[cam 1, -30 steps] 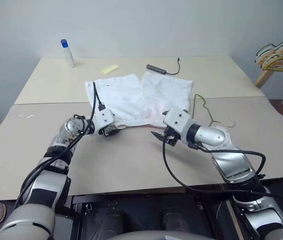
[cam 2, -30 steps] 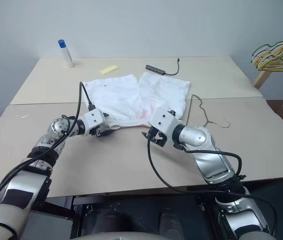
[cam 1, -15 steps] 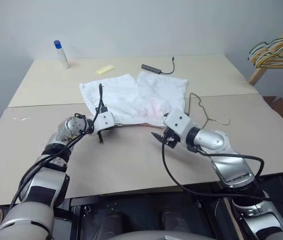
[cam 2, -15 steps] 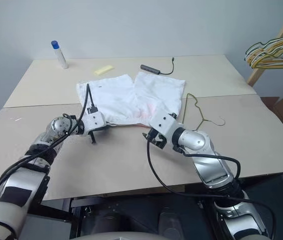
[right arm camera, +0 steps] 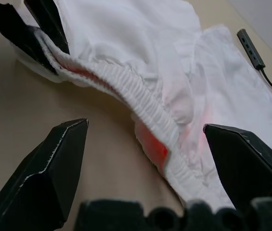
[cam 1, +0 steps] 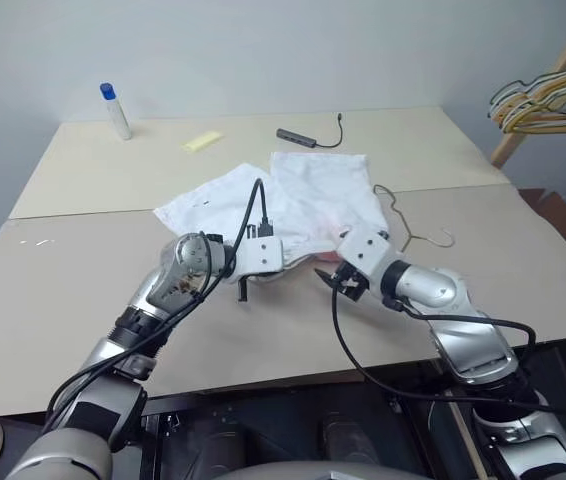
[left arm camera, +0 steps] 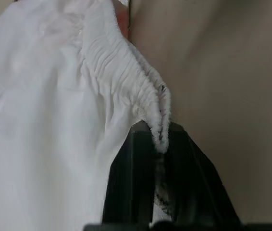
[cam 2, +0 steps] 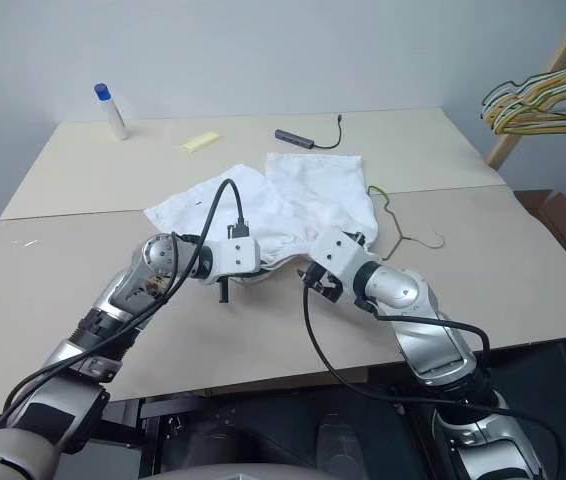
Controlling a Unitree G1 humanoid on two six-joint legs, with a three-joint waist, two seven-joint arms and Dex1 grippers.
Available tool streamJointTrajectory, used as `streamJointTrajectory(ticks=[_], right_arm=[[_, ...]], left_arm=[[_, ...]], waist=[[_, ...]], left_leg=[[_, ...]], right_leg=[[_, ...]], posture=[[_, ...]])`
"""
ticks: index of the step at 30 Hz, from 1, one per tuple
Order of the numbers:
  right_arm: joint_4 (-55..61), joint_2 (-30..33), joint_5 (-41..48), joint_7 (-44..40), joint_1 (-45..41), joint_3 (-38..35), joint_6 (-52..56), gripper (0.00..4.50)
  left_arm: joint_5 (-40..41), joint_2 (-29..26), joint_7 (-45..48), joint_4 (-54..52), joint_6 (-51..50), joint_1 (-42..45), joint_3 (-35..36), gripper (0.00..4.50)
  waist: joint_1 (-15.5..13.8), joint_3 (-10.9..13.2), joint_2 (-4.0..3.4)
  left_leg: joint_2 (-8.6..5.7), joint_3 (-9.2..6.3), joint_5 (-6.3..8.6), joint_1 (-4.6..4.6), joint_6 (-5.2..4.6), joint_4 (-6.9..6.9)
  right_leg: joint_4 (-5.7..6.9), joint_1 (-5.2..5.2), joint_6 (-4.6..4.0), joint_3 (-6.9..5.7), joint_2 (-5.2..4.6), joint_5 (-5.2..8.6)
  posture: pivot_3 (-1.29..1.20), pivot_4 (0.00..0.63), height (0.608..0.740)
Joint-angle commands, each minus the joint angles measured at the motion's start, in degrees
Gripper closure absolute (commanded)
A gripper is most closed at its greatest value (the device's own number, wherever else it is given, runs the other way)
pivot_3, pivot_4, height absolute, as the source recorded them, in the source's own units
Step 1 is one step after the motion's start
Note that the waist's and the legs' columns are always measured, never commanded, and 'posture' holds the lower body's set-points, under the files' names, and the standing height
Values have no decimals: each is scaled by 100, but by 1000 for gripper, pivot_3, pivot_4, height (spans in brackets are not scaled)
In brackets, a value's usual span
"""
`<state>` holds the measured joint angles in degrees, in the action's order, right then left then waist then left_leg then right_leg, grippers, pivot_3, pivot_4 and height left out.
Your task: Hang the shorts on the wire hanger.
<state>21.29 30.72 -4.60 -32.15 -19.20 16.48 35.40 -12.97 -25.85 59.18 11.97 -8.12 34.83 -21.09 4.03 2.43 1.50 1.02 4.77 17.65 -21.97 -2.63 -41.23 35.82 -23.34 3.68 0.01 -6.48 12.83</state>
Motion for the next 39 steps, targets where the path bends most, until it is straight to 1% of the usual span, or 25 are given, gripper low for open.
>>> streamJointTrajectory(ticks=[1,5,9,11,15,20,25,28,29,34,39], right_arm=[[157,159,-170,19,-18,-122,-126,0],[191,407,-352,-166,-63,56,-261,0],[551,558,-236,-788,-358,387,-4,0],[533,471,-479,-924,-680,771,222,0],[279,-49,-741,-1020,-1350,1471,718,0],[-629,-554,-1413,-1232,-2267,2656,1031,0],[-1577,-1162,-1694,-1211,-2743,3100,1271,0],[-1811,-1248,-1861,-1275,-2823,3267,1199,619],[-1820,-1289,-1856,-1301,-2820,3254,1212,927],[-2010,-1428,-2066,-1252,-2794,3423,1043,2724],[-1916,-1370,-2197,-1321,-2718,3436,987,4403]], left_arm=[[189,-271,194,-300,17,31,136,2697],[433,-865,549,-616,36,22,375,1404],[602,-1748,860,-880,92,-37,758,69],[507,-2069,722,-806,294,-107,897,27],[512,-2385,554,-608,420,-241,1100,27],[526,-2485,310,-696,329,-612,1264,27],[578,-2489,84,-1077,73,-1158,1425,27],[566,-2512,-61,-1310,-151,-1444,1527,0],[564,-2519,-98,-1374,-216,-1516,1555,0],[524,-2661,-254,-1528,-375,-1904,1717,0],[506,-2727,-377,-1240,-273,-1898,1727,0]], waist=[[0,0,0],[1,0,0],[8,1,-1],[24,1,-3],[-12,0,-4],[-34,0,-4],[-30,-1,-3],[-23,-1,-3],[-27,-1,-3],[-7,-2,-3],[-35,-1,-4]], left_leg=[[0,0,0,0,0,0],[1,2,0,2,0,1],[3,3,1,0,-1,1],[4,5,1,3,-1,3],[5,6,0,10,0,3],[3,7,-19,-11,33,-5],[3,9,-28,-29,49,-4],[2,13,-32,-43,56,-4],[2,12,-34,-48,58,-3],[3,14,-39,-47,67,6],[2,15,-41,-45,72,14]], right_leg=[[-1,0,0,0,0,0],[0,-2,-1,4,0,1],[-1,-7,-2,6,0,1],[2,-11,-3,11,1,3],[8,-10,-4,12,2,3],[28,-14,-3,-1,1,2],[33,-37,-3,0,1,2],[43,-62,-3,4,1,2],[43,-69,-4,3,1,2],[46,-75,-4,3,3,2],[47,-76,-6,3,3,3]], posture=[[-72,0,740],[-70,0,740],[-60,0,740],[-58,0,740],[-41,0,740],[-30,0,740],[-12,0,740],[2,0,740],[6,0,740],[21,0,740],[14,0,740]])
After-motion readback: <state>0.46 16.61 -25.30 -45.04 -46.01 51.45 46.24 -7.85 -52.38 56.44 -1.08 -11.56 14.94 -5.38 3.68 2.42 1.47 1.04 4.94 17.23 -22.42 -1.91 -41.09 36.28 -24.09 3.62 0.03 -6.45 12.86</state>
